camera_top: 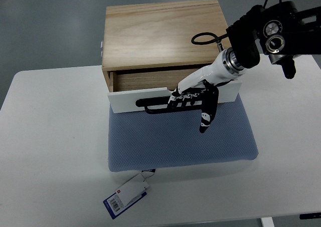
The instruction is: Open wood drawer with right hand
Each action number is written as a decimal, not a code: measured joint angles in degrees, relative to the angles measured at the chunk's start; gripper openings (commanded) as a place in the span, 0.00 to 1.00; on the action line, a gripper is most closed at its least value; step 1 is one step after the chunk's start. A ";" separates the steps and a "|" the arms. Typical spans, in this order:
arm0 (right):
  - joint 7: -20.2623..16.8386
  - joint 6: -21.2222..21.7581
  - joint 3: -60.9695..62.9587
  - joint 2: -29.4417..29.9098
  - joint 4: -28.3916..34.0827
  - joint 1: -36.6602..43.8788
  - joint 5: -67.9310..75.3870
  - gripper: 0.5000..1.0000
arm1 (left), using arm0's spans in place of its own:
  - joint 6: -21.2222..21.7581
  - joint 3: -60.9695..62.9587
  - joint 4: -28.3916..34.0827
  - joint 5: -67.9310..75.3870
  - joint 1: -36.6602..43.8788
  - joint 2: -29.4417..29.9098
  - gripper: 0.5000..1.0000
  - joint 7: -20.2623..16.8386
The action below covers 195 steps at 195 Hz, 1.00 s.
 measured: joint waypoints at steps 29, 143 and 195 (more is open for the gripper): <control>0.11 0.98 0.00 -0.39 0.72 0.81 0.00 0.84 | 0.00 0.00 0.00 0.00 0.00 0.00 1.00 0.00; 0.14 -0.45 0.83 -2.26 0.74 5.42 0.45 0.84 | 0.00 0.00 0.00 0.00 0.00 0.00 1.00 -0.01; 0.29 -0.30 2.34 -4.87 0.67 8.64 3.45 0.84 | 0.00 0.00 0.00 0.00 0.00 0.00 1.00 -0.01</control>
